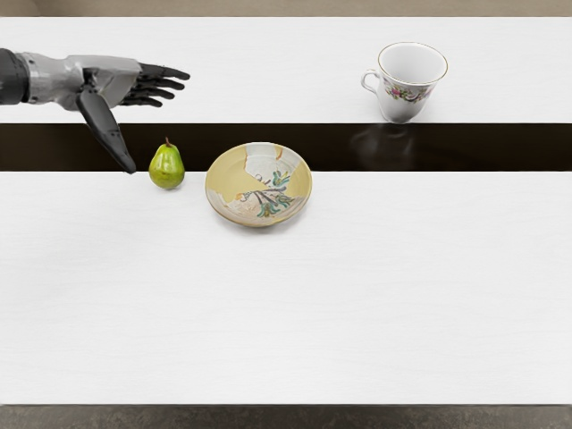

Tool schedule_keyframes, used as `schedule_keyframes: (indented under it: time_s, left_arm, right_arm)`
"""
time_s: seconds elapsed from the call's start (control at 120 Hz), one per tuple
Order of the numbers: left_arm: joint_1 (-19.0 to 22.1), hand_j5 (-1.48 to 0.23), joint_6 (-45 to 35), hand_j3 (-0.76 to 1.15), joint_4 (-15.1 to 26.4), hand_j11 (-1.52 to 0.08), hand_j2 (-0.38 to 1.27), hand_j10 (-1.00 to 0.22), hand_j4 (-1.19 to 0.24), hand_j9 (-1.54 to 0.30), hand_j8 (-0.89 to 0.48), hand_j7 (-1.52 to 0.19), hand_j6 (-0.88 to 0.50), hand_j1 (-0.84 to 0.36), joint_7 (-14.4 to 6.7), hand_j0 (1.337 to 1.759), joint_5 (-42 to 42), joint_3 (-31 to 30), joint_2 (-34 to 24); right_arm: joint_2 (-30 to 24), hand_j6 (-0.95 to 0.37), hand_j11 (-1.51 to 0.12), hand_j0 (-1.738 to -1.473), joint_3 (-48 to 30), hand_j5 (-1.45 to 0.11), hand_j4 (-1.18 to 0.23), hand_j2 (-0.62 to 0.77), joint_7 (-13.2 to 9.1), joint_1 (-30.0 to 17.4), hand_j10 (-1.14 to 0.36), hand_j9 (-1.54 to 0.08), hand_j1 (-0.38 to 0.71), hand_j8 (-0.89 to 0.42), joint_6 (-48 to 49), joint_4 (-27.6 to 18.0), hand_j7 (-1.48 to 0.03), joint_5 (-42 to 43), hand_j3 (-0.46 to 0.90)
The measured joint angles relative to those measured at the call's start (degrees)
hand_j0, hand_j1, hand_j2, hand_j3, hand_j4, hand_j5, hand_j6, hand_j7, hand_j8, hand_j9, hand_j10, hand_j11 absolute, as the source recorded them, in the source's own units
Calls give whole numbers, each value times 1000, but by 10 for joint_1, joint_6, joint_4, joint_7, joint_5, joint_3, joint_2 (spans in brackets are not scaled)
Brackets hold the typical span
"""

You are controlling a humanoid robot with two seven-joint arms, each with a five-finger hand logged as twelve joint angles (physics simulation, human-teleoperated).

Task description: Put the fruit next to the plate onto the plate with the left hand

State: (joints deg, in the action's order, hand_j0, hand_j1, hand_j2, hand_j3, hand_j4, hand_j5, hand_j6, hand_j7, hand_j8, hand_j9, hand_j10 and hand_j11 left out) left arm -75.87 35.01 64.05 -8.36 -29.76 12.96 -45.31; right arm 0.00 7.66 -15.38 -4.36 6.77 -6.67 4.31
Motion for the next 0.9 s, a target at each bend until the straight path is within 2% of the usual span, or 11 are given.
schedule_keyframes:
  time_s: [0.1,0.158,0.183,0.3,0.367,0.408,0.458,0.567,0.725,0.9]
  left_arm:
    - [0,-25,0,0,0,-24,4,-21,-22,-25,-22,-25,-23,327,-1,1658,-1,0,0]
    - [-4,-25,0,0,0,-25,5,-21,-22,-25,-22,-25,-22,328,-15,1658,-2,1,11]
    - [-9,-25,0,0,0,-24,5,-21,-22,-25,-22,-25,-23,328,-31,1658,-2,2,19]
    - [-46,-25,0,0,0,-24,5,-21,-22,-25,-22,-25,-23,327,-128,1658,-1,7,30]
    - [-53,-25,0,0,-2,-25,4,-21,-22,-25,-22,-25,-23,327,-191,1658,-6,7,56]
    - [-61,-25,0,0,-3,-25,4,-21,-22,-25,-22,-25,-23,327,-216,1658,-25,7,75]
    - [-66,-25,0,0,-4,-25,4,-21,-22,-25,-22,-25,-23,327,-235,1658,-55,7,86]
    - [-73,-25,0,0,-5,-25,4,-21,-22,-25,-22,-25,-23,327,-255,1658,-121,4,112]
    - [-74,-26,0,0,-8,-25,4,-22,-22,-26,-23,-26,-23,326,-264,1658,-193,1,143]
    - [-72,-26,-5,0,-62,-26,5,-22,-23,-26,-23,-26,-24,326,-266,1658,-282,-1,215]
  right_arm:
    - [0,0,0,-1658,0,0,0,0,-3,0,0,0,-349,0,0,0,0,0,0]
    - [0,0,0,-1658,0,0,0,0,-6,1,0,0,-349,0,-1,0,0,0,0]
    - [0,0,0,-1658,0,0,0,0,-6,1,0,0,-349,0,-1,0,0,0,0]
    - [0,0,0,-1658,0,0,0,0,-8,1,0,0,-349,0,-1,0,0,-1,0]
    - [0,0,0,-1658,0,0,0,0,-8,1,0,0,-349,0,-1,0,0,-1,0]
    - [0,0,0,-1658,0,0,0,0,-9,1,0,0,-349,0,-1,0,0,-1,0]
    - [0,0,0,-1658,0,0,0,0,-9,1,0,0,-349,0,-1,1,0,-1,0]
    - [0,0,0,-1658,0,0,0,0,-9,0,0,0,-349,0,-1,1,0,-1,0]
    - [0,0,0,-1658,0,0,0,0,-9,0,0,0,-349,0,-1,1,0,-1,0]
    - [0,0,0,-1658,0,0,0,0,-9,0,0,0,-349,0,-1,1,0,0,0]
